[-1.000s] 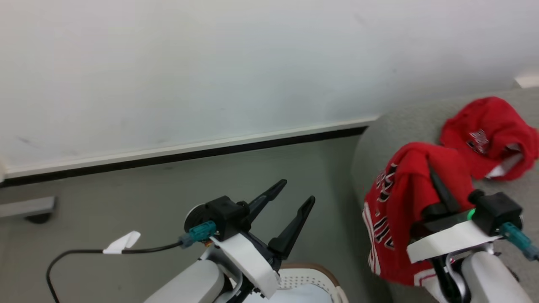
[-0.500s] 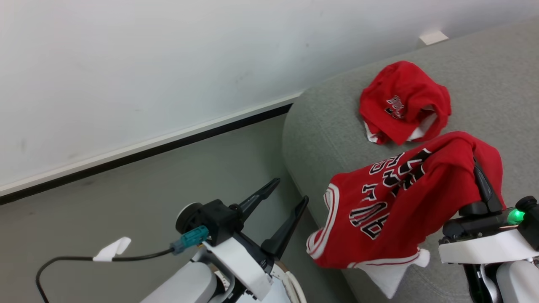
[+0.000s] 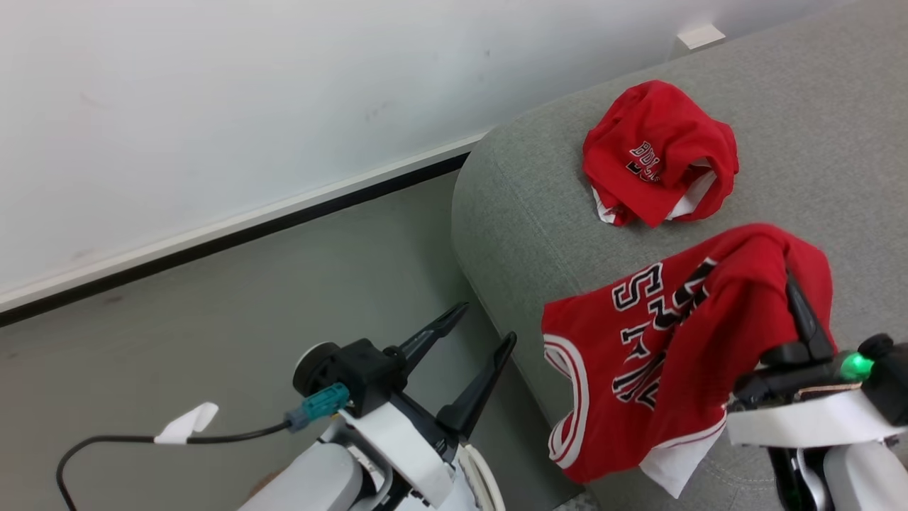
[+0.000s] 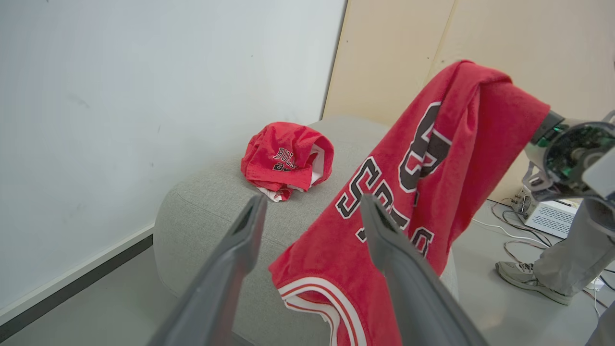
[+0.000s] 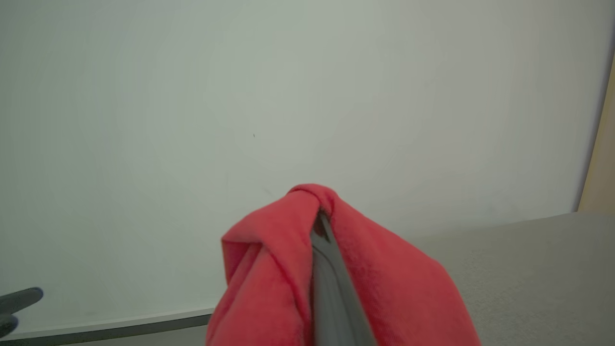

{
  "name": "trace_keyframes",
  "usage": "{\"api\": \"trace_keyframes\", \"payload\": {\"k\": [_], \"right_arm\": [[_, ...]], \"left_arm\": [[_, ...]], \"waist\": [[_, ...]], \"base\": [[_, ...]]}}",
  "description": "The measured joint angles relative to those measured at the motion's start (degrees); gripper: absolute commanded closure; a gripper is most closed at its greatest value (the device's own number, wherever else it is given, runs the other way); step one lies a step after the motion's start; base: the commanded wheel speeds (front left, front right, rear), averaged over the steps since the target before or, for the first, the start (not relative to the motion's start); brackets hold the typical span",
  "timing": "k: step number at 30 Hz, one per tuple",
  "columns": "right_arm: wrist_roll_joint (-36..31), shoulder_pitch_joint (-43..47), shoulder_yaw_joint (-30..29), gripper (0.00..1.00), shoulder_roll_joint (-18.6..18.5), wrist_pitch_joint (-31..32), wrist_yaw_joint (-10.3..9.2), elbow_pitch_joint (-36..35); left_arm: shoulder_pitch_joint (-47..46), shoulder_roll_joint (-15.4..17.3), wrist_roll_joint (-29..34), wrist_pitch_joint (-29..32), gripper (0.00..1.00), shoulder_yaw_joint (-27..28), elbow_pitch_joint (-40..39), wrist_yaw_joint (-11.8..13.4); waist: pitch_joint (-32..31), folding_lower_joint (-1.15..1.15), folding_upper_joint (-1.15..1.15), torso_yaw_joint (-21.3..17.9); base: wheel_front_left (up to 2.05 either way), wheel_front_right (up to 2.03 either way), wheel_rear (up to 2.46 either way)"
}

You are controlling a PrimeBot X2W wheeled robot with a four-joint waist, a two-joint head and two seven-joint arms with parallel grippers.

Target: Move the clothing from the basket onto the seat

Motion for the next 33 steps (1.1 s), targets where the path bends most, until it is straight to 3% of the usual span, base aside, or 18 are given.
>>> {"api": "trace_keyframes", "payload": {"k": [5,10,17,22,25,33], "right_arm": [[0.75,-5.94,0.80,1.00,-2.96,0.00,0.00,0.19],[1.43,-13.77,-0.65,1.00,-10.26,0.35,0.00,1.15],[1.67,-22.98,-8.84,1.00,-19.93,4.21,0.00,1.14],[2.40,-28.81,-13.49,1.00,-26.19,7.97,0.00,5.03],[1.04,-31.72,-14.68,1.00,-27.74,10.63,0.01,8.94],[-7.15,-37.17,-17.16,1.00,-26.74,18.16,0.01,25.52]], "left_arm": [[-0.48,0.22,0.70,0.00,0.00,-0.03,-0.18,-0.40],[-2.03,1.53,1.05,0.49,0.00,-0.08,-1.87,-0.66],[-3.29,3.81,1.38,1.62,0.00,0.21,-4.69,-0.74],[-4.28,5.57,1.81,2.61,0.00,0.45,-6.87,-0.89],[-5.32,6.72,1.91,3.37,0.00,0.67,-8.23,-0.90],[-7.12,8.32,2.22,3.88,0.00,1.64,-10.24,-0.88]], "waist": [[1.59,0.00,0.00,1.02],[4.73,0.00,0.00,2.57],[10.16,0.01,0.00,5.35],[14.28,0.00,0.00,7.08],[17.00,0.00,0.00,7.98],[24.22,0.01,0.00,11.10]], "base": [[0.00,0.00,0.00],[0.00,0.00,0.00],[0.00,0.00,0.00],[0.00,0.00,0.00],[0.00,0.00,0.00],[0.00,0.00,0.00]]}}
